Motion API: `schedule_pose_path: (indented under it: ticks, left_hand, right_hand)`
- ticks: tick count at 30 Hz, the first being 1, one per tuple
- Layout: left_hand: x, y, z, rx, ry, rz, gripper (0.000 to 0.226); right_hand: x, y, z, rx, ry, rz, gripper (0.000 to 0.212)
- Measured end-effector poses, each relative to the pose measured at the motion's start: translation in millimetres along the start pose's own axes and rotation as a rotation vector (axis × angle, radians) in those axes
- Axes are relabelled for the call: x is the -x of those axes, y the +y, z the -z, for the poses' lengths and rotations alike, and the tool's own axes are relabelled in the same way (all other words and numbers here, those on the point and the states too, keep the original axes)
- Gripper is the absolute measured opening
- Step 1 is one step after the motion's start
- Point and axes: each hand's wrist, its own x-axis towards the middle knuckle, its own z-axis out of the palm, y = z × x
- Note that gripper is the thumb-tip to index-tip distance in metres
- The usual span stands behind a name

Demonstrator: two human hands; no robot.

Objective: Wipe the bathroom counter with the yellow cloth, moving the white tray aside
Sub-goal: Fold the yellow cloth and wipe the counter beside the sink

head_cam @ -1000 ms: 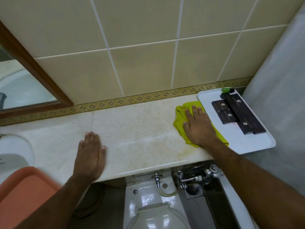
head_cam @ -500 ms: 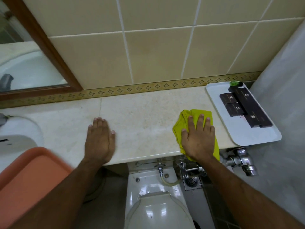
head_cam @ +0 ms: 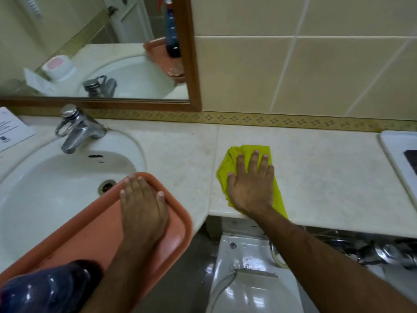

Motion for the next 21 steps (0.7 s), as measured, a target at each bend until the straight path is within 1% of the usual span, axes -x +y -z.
schedule_pose_path:
  ticks: [4, 7, 11, 15, 21]
  left_hand:
    - [0.2, -0.2, -17.4, 0.017, 0.053, 0.010, 0.064]
    - [0.4, -1.1, -16.1, 0.004, 0.072, 0.007, 0.063]
    - [0.6, 1.5, -12.7, -0.001, 0.057, 0.015, 0.065]
    - [1.6, 6.9, -10.6, -0.019, 0.075, 0.004, 0.064]
    - [9.6, 13.2, 15.4, -0.095, -0.039, -0.008, 0.070]
  right_hand:
    - [-7.1, -62.5, -9.3, -0.023, -0.026, 0.133, 0.070]
    - [-2.0, -85.9, -11.9, -0.014, -0.057, 0.323, 0.069]
    - [10.0, -71.2, -9.7, -0.011, -0.087, 0.570, 0.064]
    - [27.8, -48.8, -5.0, -0.037, -0.100, 0.672, 0.061]
    - [51.2, -7.2, 26.8, -0.121, -0.274, 0.851, 0.061]
